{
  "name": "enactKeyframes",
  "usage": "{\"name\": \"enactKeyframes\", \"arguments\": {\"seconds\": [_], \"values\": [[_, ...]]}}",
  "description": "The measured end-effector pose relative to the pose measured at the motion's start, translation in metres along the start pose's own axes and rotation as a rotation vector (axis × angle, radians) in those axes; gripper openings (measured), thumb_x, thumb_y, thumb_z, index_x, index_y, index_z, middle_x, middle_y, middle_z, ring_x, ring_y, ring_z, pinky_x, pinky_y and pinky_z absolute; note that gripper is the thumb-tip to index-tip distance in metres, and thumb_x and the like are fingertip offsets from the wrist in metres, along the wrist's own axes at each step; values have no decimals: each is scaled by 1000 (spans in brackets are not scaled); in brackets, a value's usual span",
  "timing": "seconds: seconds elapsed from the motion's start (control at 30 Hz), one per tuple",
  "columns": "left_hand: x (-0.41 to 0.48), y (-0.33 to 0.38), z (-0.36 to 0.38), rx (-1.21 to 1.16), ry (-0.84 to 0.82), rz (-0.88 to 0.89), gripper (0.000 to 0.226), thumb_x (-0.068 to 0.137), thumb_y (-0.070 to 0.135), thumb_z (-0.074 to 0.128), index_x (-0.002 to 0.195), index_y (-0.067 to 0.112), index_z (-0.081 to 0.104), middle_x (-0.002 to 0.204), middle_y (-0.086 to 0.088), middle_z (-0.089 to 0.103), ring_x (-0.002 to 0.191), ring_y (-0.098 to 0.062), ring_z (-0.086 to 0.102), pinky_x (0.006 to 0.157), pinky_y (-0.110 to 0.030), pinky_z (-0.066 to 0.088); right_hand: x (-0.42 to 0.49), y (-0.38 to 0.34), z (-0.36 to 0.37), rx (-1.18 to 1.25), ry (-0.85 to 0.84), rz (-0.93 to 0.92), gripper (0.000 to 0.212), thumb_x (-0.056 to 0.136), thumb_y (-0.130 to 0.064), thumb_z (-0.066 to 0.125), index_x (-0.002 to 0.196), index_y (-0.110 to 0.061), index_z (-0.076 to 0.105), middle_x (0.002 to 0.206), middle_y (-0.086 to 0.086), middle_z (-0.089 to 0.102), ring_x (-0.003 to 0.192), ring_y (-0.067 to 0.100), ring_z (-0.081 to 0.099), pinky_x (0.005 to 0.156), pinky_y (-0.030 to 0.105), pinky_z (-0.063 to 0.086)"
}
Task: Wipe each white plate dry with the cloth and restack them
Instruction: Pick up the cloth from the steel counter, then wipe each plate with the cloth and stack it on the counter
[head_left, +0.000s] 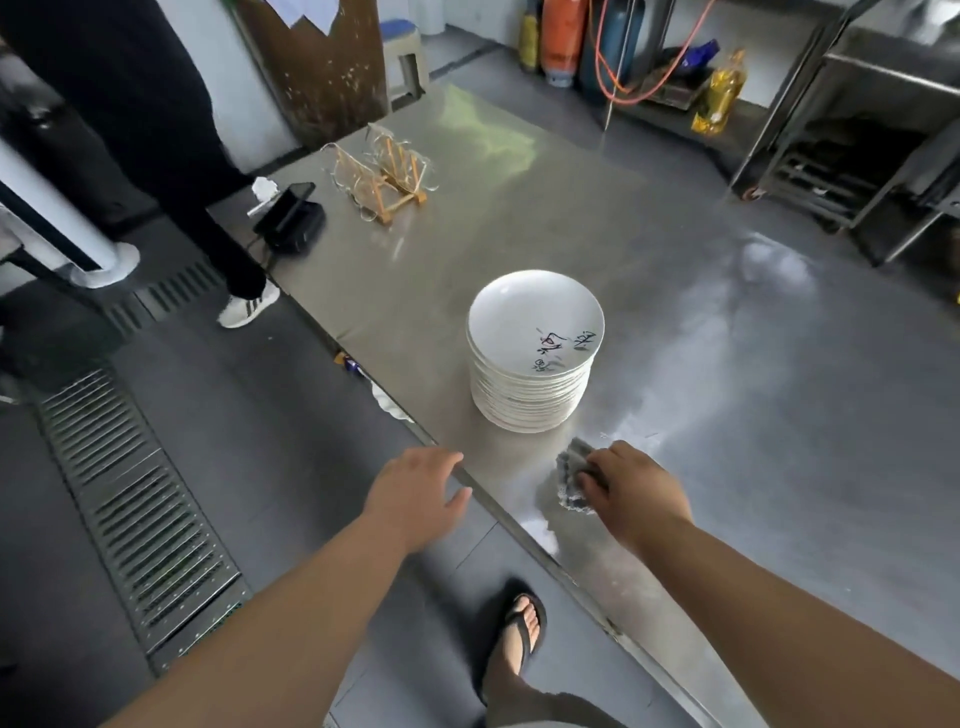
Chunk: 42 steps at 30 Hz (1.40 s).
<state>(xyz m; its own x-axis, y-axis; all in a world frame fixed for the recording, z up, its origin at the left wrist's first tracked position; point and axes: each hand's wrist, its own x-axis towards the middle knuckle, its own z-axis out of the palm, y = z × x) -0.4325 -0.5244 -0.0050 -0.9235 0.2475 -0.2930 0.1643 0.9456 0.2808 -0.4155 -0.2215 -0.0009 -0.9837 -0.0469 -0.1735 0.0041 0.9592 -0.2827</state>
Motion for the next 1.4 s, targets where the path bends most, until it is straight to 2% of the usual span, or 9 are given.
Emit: {"name": "enactKeyframes", "arguments": {"seconds": [0.23,0.4,0.7,0.83,0.93,1.0,1.13,1.27,1.4], "values": [[62,-18,-34,-20,34,7,55,103,47,56,153,23,51,152,4,56,141,-22,47,116,-39,35,49,13,-9,52,32,11,22,99,-51,54,103,-34,66,92,-15,46,89,15,58,64,34,50],[91,-29,-74,-63,145,61,53,100,44,63,148,22,56,146,3,61,135,-24,55,112,-44,44,53,18,-19,120,141,34,8,93,-39,72,92,-31,69,85,-14,49,81,17,60,54,25,32],[135,-29,-125,-147,203,323,49,97,40,67,144,30,56,138,10,63,123,-14,55,96,-32,45,38,7,-43,127,462,265,11,86,-25,80,95,-25,73,89,-7,61,79,25,64,49,32,50],[159,-34,-147,-121,240,500,48,93,34,74,140,30,62,125,8,69,96,-18,66,81,-28,47,32,-22,-59,91,583,376,17,85,-22,83,99,-19,74,91,-3,63,76,27,63,52,30,47],[177,-36,-156,-146,251,572,44,93,39,68,136,30,63,115,7,71,70,-12,51,72,-29,47,30,-52,-64,74,646,426,12,90,-25,78,100,-19,73,91,-5,62,77,25,61,54,29,46],[190,-36,-159,-158,254,608,41,95,46,58,130,27,64,107,7,69,66,-13,47,69,-32,49,31,-73,-64,71,686,455,17,90,-31,71,100,-18,74,92,-5,62,77,23,61,57,28,45],[218,-33,-163,-216,159,535,27,91,53,58,106,31,65,87,14,59,73,-19,59,67,-35,52,38,-107,-60,81,739,504,15,92,-27,74,102,-16,74,92,-4,63,77,24,62,60,27,46],[236,-21,-157,-309,-32,386,32,80,67,55,83,35,54,71,13,62,67,-4,58,58,-28,43,48,-125,-61,81,760,545,17,86,-21,82,101,-14,76,91,-2,64,76,27,64,58,30,50],[246,-13,-154,-350,-123,282,25,89,49,71,80,30,58,69,13,63,60,-1,55,54,-26,36,53,-130,-64,88,779,567,17,86,-19,82,101,-14,76,91,-2,64,76,26,63,59,29,49]]}}
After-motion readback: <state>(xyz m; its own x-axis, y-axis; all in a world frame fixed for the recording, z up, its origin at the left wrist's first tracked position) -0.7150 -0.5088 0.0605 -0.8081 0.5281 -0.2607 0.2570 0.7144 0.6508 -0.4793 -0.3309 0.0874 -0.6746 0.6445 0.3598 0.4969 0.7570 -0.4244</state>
